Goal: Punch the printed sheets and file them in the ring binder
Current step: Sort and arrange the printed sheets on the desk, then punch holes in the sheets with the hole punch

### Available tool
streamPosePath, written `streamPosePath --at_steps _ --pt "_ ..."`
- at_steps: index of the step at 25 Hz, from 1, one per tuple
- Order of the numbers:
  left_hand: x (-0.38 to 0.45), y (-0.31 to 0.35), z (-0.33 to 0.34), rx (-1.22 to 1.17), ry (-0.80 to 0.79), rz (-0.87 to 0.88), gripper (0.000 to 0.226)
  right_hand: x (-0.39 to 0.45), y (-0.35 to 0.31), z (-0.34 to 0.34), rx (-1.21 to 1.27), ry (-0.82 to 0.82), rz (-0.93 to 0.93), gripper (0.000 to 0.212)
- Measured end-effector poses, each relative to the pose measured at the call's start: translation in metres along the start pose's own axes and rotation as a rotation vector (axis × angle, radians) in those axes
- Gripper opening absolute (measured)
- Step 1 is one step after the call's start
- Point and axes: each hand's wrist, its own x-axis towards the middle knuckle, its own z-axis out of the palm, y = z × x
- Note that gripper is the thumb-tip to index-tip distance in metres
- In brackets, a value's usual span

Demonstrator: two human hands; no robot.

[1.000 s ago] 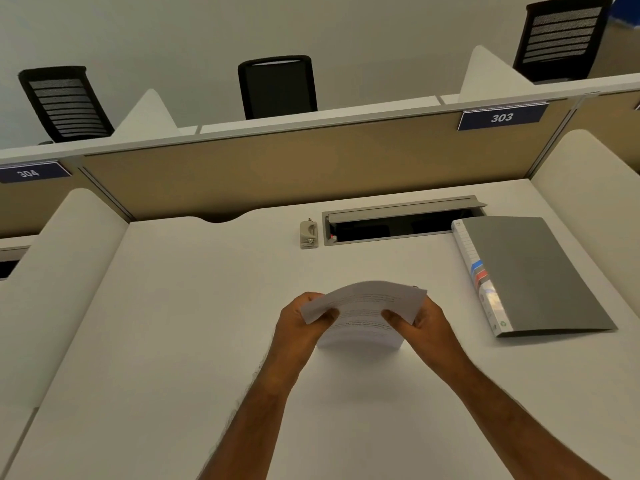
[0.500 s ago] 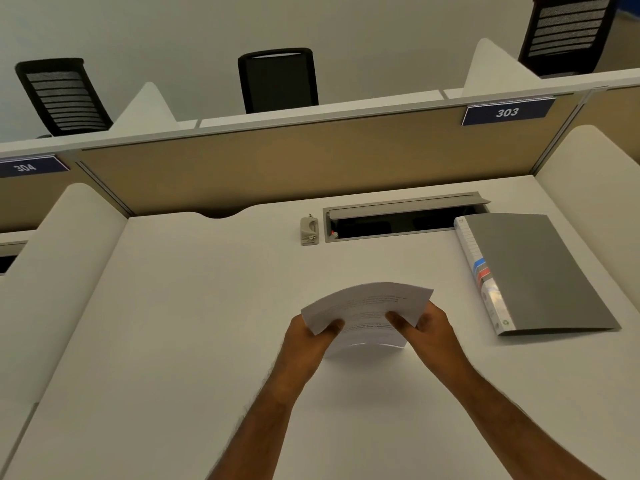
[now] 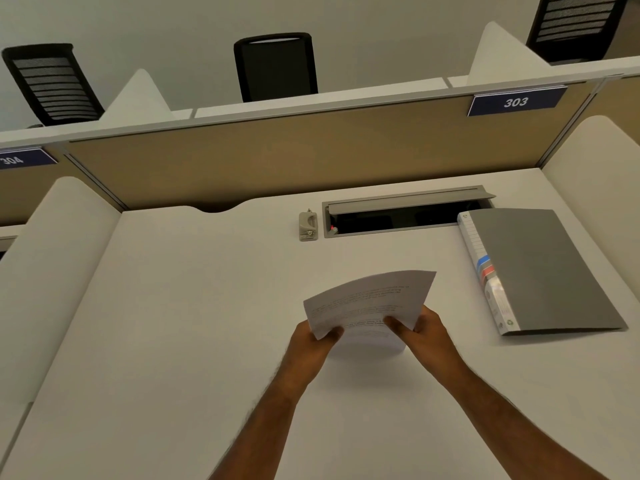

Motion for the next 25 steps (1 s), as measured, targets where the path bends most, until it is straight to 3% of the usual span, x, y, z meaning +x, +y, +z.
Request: streamPosePath --at_steps 8,17,25 --pt "0.035 -0.006 -0.002 0.002 0.019 -0.057 0.023 0.029 0.002 -0.004 -0.008 -0.005 0.041 0.029" --pt "0.089 -0.019 -0.003 0.05 0.009 -0.168 0.044 0.057 0.012 -0.013 -0.006 0.015 0.086 0.027" --pt "0.145 -0.02 -0.015 0.001 0.054 -0.205 0.03 0.083 0.03 -0.02 -0.045 0.023 0.151 0.033"
